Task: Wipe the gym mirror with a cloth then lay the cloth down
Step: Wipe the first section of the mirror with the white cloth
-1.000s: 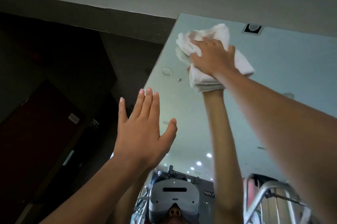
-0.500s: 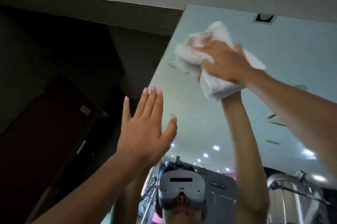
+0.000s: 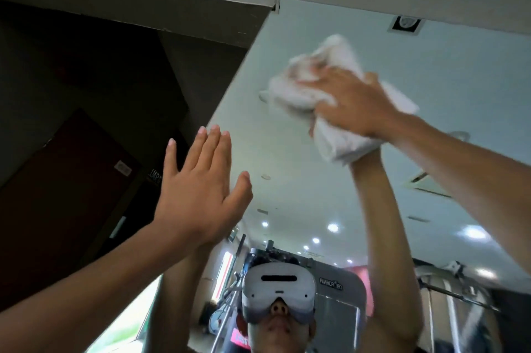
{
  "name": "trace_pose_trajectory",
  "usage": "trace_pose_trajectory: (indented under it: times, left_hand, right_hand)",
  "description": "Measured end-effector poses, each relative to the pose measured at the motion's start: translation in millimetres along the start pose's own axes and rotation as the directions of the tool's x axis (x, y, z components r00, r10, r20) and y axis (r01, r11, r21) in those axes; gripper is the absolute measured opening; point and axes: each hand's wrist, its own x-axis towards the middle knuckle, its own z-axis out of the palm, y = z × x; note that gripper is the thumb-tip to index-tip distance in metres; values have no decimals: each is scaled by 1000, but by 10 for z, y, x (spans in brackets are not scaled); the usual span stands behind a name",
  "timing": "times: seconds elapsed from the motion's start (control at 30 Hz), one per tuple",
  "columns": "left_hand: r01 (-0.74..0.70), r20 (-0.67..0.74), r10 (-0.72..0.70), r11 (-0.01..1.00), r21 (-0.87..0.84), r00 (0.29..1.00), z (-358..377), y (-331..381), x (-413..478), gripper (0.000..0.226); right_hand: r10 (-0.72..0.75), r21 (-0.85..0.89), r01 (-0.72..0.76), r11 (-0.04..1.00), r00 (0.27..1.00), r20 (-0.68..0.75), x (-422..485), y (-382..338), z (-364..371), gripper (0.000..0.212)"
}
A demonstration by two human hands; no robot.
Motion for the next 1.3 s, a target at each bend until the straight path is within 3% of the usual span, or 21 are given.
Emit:
trace_pose_trajectory:
  times: [0.07,0.13,0.2,0.3,0.4,0.47,0.5,0.57,0.67,0.73,0.8,0.87,0.93,1.0,1.03,1.1,1.2,1.23,1.3]
  left_hand:
    - [43,3,-43,999,22,999,-19,118,21,93]
    - [80,24,-80,997,9,997,-40,297,40,99]
    - [80,58,-79,997,-4,995,-38,496,48,102]
    - [100,96,-96,995,-30,991,1,759,2,101]
    - [89,120,-83,995,-43,989,55,1042,-40,94]
    - [57,125,-52,998,-37,991,88,1237,-49,88]
    - [35,136,-32,999,-18,990,98,1324,-53,88]
    - [-4,163,4,1000,1,987,113,1483,-43,83]
    - [-73,142,73,997,-3,987,137,1702,-16,75]
    - [-80,133,83,996,-28,988,158,1853,-20,78]
    - [-49,137,61,995,-87,989,221,2012,-37,78]
    - [-63,78,74,987,-145,994,296,2137,-75,78]
    - [-116,-7,117,978,-171,993,375,2187,-121,79]
    - [-157,-34,154,973,-172,988,412,2178,-168,78]
    - [-168,-23,166,972,-167,986,419,2164,-189,78]
    - [-171,9,174,974,-146,985,422,2138,-208,77]
    - [-181,10,184,975,-131,983,420,2130,-192,74]
    - [-186,11,189,974,-129,982,419,2116,-187,75]
    - [-182,1,183,977,-113,983,416,2087,-175,79]
  right_hand:
    - [378,15,-380,925,914,-148,96,234,43,51]
    - [541,21,-549,835,814,-213,265,82,198,48]
    - [436,5,-445,895,875,-211,321,-227,299,49]
    - [110,-1,-111,994,989,-100,127,-444,238,49]
    - [-167,49,164,985,985,52,-332,-141,57,56]
    - [-233,45,230,972,969,77,-633,211,-63,64]
    - [-195,29,194,981,979,61,-693,454,-113,66]
    - [31,0,-31,1000,999,-31,-663,912,-162,59]
    - [405,-40,-421,906,892,-203,-455,1016,-9,49]
    - [440,-42,-462,886,866,-238,-376,779,89,49]
    - [325,-32,-336,941,927,-190,-465,609,99,49]
    - [105,-25,-108,994,990,-93,-712,647,37,52]
    - [-131,-3,131,991,991,0,-1037,845,-34,59]
    - [-201,-12,202,979,979,38,-1292,1189,-96,66]
    - [-131,-37,133,990,991,30,-1356,1394,-134,69]
    - [148,-53,-152,987,986,-78,-1359,1700,-169,68]
    - [519,-39,-544,838,817,-253,-1105,1601,-54,54]
    - [553,-35,-583,812,787,-272,-1016,1464,-2,51]
    - [486,-41,-513,858,834,-262,-964,1205,79,50]
